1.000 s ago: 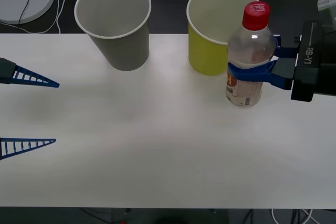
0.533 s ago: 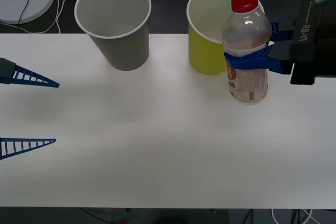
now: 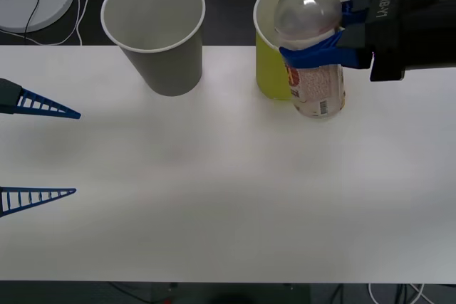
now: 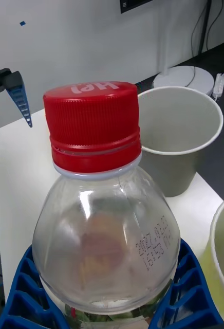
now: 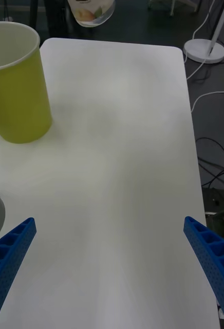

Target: Put the can into the green bin and the plastic bottle into the gray bin

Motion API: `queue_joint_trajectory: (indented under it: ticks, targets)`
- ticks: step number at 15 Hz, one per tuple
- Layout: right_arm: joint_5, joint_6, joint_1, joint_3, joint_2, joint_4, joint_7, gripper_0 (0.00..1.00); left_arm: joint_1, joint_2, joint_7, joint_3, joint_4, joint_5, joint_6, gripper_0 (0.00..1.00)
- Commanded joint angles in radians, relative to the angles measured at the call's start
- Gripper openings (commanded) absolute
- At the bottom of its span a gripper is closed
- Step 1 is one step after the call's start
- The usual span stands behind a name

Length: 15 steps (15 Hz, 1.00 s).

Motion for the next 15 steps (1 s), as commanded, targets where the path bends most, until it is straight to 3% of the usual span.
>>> queue_joint_trajectory:
  ticks: [1,11,15]
  targets:
    - [0.012,0.0,-0.134,0.103,0.0,0.052,-0.047,0.0,0.0,0.0,0.0,0.0,0.0,0.0,0.0,1.0]
    - [0.017,0.0,-0.568,0.47,0.08,0.342,-0.05,0.0,0.0,0.0,0.0,0.0,0.0,0.0,0.0,1.0]
    - [0.014,-0.066,-0.741,0.577,0.167,0.519,-0.05,0.0,0.0,0.0,0.0,0.0,0.0,0.0,0.0,1.0]
